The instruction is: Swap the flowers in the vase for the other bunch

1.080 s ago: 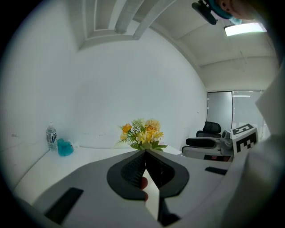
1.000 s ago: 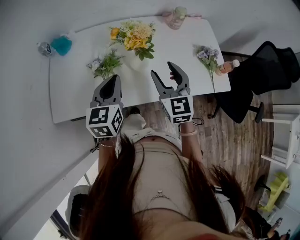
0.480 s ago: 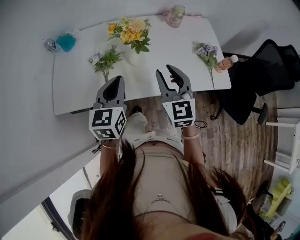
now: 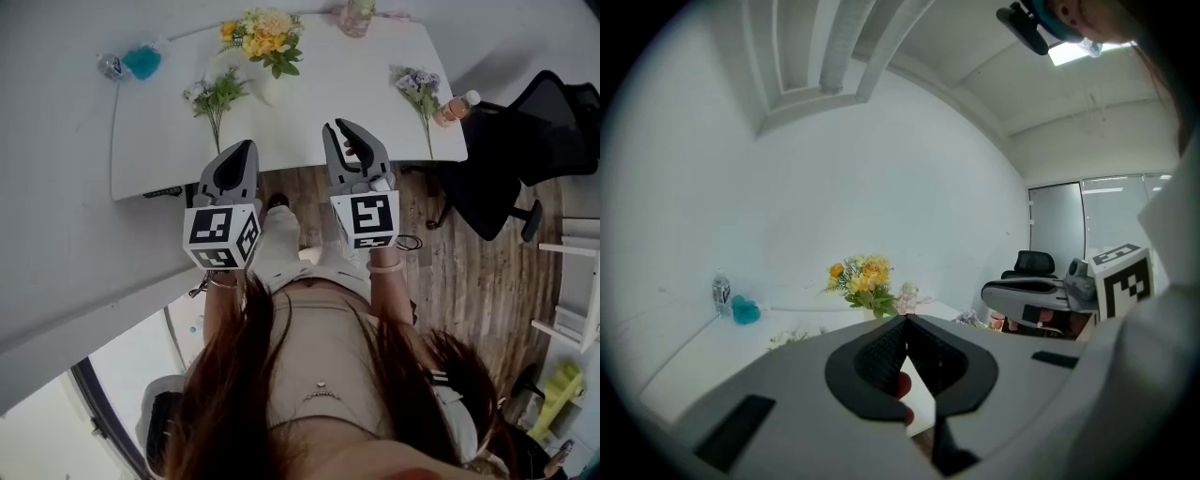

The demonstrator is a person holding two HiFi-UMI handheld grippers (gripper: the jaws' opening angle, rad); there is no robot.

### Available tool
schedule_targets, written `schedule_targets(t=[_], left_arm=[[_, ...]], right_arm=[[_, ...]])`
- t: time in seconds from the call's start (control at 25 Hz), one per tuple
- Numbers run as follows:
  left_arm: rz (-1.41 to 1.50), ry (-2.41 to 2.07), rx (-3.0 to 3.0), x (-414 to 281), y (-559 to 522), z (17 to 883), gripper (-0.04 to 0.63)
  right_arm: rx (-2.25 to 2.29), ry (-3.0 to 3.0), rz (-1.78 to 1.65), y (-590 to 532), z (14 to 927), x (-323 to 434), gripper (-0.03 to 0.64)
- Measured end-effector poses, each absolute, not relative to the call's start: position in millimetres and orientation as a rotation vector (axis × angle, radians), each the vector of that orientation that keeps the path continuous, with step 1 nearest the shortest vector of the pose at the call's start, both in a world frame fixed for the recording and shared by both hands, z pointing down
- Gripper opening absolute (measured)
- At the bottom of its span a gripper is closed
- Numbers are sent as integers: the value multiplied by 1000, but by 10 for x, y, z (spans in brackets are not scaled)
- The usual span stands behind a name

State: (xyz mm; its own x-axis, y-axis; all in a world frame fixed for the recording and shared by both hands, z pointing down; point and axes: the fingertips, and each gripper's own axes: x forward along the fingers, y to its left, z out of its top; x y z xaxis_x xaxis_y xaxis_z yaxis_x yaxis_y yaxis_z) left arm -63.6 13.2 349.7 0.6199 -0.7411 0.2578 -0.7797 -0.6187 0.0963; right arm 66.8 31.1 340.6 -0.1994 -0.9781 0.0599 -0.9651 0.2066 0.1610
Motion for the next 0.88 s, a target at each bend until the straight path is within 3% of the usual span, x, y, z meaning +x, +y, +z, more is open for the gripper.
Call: schedule_targets(t=[0.88], left_arm=[[227,-1303,2652,-855,958,3404,3]], right_arm=[[1931,-2337,-149,1105,3302,520,37]])
